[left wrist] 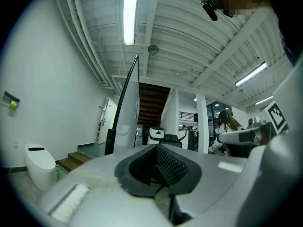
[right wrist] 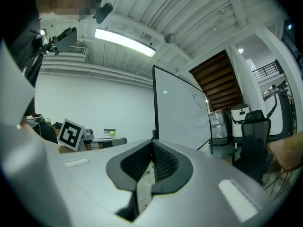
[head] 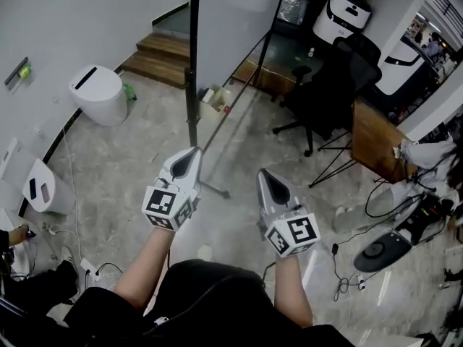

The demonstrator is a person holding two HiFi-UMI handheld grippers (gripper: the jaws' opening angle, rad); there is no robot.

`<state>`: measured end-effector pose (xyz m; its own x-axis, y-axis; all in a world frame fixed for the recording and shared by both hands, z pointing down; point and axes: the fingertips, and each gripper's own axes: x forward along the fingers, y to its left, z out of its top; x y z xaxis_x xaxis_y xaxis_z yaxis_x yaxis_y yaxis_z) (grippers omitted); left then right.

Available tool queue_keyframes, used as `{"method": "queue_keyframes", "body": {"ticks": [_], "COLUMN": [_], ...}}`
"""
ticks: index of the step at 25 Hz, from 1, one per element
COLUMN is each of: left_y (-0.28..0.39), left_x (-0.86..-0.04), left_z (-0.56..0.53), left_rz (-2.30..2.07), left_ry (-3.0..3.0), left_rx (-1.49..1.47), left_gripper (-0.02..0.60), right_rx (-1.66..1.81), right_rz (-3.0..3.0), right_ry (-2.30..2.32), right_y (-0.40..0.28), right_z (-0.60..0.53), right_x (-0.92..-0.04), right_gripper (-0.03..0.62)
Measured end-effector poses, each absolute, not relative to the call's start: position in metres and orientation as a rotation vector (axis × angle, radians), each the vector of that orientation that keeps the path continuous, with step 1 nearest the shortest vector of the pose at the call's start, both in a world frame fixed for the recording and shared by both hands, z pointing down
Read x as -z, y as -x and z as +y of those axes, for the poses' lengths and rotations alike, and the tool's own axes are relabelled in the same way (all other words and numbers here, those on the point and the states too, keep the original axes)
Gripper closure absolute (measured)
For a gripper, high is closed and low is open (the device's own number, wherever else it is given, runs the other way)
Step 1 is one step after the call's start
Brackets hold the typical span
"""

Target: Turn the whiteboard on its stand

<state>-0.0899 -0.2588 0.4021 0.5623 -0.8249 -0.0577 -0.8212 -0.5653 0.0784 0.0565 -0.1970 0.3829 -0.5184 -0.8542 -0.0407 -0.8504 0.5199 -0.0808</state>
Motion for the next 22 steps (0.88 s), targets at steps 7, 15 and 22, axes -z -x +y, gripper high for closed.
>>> {"method": "queue_keyframes", "body": {"ticks": [7, 15, 22], "left_y": [0.109, 0.112, 0.115], "left_x": [-0.411, -0.422, -0.408], "left_z": [-0.299, -0.336, -0.373], "left_rz": [-1.426, -1.449, -1.54], "left_ry": [-2.765, -2.812, -2.795], "left_rx": [0.11, 0.003, -0.011], "left_gripper": [0.578, 0.577, 0.565], "right_rx": [0.083, 0.1, 0.072], "right_rz": [2.665, 2.679, 2.691], "right_ry": [1.55, 1.531, 1.501], "right_y": [-0.042, -0.037, -0.047], "right_z": [-0.224, -0.241, -0.263], "right_x": [-0.387, -0.394, -0.386], "right_gripper": [0.585, 0.585, 0.585]}}
